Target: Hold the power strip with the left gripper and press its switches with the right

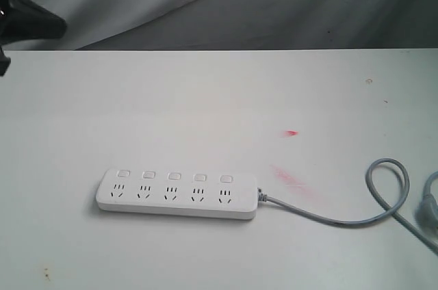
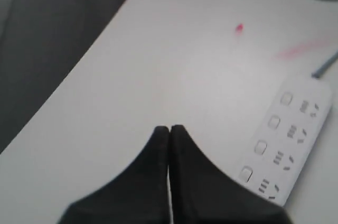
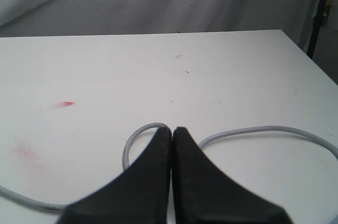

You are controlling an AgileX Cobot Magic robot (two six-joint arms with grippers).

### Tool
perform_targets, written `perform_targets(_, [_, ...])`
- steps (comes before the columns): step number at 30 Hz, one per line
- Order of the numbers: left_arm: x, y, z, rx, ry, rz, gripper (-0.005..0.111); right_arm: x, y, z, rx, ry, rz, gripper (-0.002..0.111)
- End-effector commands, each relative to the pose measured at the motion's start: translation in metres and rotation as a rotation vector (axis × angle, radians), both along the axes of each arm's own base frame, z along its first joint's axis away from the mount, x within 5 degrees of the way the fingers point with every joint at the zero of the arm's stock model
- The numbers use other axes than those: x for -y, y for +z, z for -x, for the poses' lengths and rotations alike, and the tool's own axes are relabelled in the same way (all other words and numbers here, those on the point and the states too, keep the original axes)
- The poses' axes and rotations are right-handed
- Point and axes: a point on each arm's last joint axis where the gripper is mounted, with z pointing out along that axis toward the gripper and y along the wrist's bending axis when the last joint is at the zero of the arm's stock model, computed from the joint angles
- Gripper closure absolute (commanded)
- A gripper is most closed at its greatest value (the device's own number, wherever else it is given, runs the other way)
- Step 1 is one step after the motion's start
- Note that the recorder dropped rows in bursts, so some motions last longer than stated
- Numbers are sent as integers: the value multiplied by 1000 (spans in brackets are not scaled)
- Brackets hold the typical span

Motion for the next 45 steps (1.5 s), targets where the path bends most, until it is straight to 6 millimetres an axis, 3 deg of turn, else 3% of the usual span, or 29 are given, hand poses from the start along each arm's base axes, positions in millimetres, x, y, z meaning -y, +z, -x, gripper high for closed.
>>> perform_targets(1, [4,33,23,-58,238,230,106,0,-1,0,4,-3,7,108])
perform_targets(8, [8,69,52,-276,603,762,106,0,-1,0,4,-3,7,108])
perform_targets(12, [3,88,63,-209,724,949,106,0,-1,0,4,-3,7,108])
perform_targets(18, [-9,109,76,65,791,938,106,0,-1,0,4,-3,7,108])
perform_targets(24, [-30,138,98,614,823,508,106,0,-1,0,4,-3,5,108])
perform_targets(27, [-33,151,112,781,830,399,106,0,-1,0,4,-3,5,108])
perform_targets(34, [-27,165,148,856,810,452,106,0,-1,0,4,-3,5,108])
perform_targets(38, [-19,172,175,788,796,750,106,0,-1,0,4,-3,5,108])
perform_targets(45, [-6,176,204,691,722,969,106,0,-1,0,4,-3,5,108])
